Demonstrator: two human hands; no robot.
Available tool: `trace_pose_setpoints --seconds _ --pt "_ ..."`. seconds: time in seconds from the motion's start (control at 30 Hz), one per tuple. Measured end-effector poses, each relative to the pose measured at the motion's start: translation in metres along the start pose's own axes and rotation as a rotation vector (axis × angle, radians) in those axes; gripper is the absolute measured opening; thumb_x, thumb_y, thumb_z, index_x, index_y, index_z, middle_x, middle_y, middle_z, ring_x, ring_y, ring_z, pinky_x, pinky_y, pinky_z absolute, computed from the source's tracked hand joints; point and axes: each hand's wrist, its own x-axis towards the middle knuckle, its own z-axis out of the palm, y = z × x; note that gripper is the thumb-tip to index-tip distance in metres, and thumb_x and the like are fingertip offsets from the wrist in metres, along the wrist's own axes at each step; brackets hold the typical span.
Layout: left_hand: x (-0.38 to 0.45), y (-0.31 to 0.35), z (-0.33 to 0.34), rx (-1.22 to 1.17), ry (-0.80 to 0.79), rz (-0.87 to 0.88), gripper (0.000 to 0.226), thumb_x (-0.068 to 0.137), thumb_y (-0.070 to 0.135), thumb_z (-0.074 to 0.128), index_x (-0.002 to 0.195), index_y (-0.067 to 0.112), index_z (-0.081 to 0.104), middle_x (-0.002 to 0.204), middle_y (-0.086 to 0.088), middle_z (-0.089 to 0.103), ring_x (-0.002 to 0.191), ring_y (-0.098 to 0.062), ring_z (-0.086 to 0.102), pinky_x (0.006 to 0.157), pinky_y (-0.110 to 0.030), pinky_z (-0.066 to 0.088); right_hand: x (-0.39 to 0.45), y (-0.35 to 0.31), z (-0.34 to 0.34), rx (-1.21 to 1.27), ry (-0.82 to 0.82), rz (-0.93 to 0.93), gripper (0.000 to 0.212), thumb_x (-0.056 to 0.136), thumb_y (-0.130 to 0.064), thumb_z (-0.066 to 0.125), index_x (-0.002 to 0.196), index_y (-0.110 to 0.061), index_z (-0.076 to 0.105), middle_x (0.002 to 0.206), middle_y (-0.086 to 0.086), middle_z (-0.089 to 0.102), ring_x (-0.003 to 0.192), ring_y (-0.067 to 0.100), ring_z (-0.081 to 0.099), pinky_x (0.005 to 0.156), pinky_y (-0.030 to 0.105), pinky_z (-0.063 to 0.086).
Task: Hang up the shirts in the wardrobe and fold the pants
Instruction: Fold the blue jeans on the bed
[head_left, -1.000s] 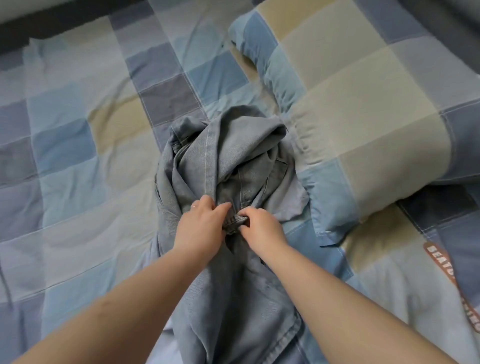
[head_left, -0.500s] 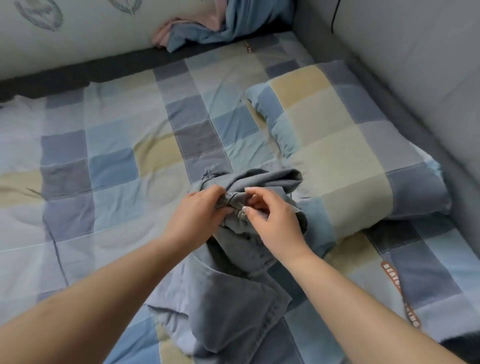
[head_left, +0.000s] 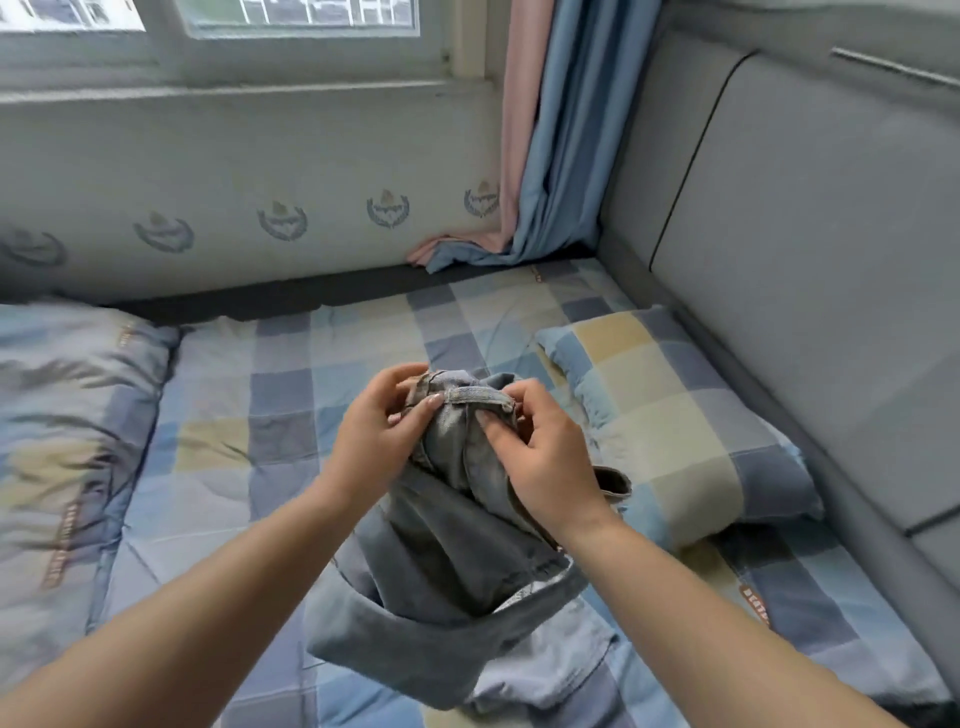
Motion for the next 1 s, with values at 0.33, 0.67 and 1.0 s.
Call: trace_pose_setpoints --seconds 0.33,0.67,1.0 --pt "-0.112 0.105 -0.143 0.034 -0.004 0.206 0.061 0.077 0.044 0.066 0.134 0.036 0.045 0.121 0.019 0.045 0.104 0.007 0.053 0.079 -0.016 0.053 -0.015 -0.208 0.073 0.179 0.127 -0.061 0.016 0.089 -0.021 0.063 0.082 -0.029 0.052 0.072 -0.010 0.061 0.066 -0.003 0.057 0.064 0.013 0.046" --pt "-0.148 0.173 -0.254 -0.434 0.172 0.219 0.052 0.080 -0.018 0.048 0.109 0.019 0.069 0.096 -0.003 0.074 0.088 -0.014 0.067 0.072 -0.020 0.052 -0.030 -0.341 0.113 0.200 -0.315 -0.146 0.014 0.085 -0.011 0.066 0.094 -0.021 0.065 0.093 0.000 0.069 0.086 0.009 0.065 0.083 0.023 0.050" --pt "-0.145 0.180 -0.314 -0.605 0.384 0.031 0.046 0.085 -0.013 0.055 0.124 0.012 0.060 0.097 -0.007 0.072 0.073 -0.013 0.067 0.068 -0.023 0.057 -0.065 -0.348 0.116 0.004 -0.624 0.207 0.019 0.086 -0.027 0.067 0.099 -0.023 0.053 0.078 -0.002 0.064 0.053 0.004 0.057 0.045 0.017 0.044"
